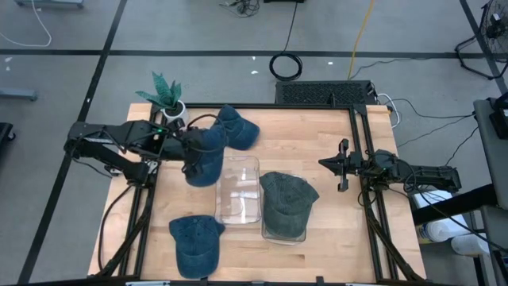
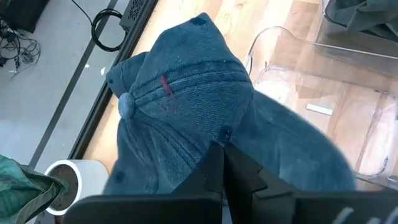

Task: Pick & Place hat
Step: Put the middle blue cap into the left transparent bin

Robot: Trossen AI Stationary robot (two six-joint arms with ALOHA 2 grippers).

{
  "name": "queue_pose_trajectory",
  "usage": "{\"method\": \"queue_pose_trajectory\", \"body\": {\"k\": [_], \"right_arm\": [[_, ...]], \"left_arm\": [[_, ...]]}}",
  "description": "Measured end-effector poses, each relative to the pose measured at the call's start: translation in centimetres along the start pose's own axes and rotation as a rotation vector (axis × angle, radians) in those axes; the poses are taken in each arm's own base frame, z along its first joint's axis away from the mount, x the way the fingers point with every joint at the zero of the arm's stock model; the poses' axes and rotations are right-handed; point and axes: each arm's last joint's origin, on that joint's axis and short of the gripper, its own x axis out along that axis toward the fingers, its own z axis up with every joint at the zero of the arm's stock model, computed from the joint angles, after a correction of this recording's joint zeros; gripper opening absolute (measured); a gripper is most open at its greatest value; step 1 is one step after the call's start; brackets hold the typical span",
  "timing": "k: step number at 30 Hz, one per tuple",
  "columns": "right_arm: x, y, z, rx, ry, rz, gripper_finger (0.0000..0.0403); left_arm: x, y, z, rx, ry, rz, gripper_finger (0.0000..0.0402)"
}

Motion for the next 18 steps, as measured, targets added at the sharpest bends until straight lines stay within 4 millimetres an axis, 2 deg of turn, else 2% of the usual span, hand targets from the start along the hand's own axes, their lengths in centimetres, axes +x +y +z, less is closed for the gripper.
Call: {"method": "queue_pose_trajectory", "body": {"k": [9, 18], "right_arm": [[0.0, 0.0, 0.0, 0.0, 0.0, 0.0, 0.0], [0.0, 0.0, 0.0, 0.0, 0.0, 0.0, 0.0]], "left_arm": [[-0.4, -1.1, 0.6, -0.034, -0.085, -0.064, 0.0], [0.4, -4.2, 1.6, -0.081, -0.172, -0.078, 0.0]]}}
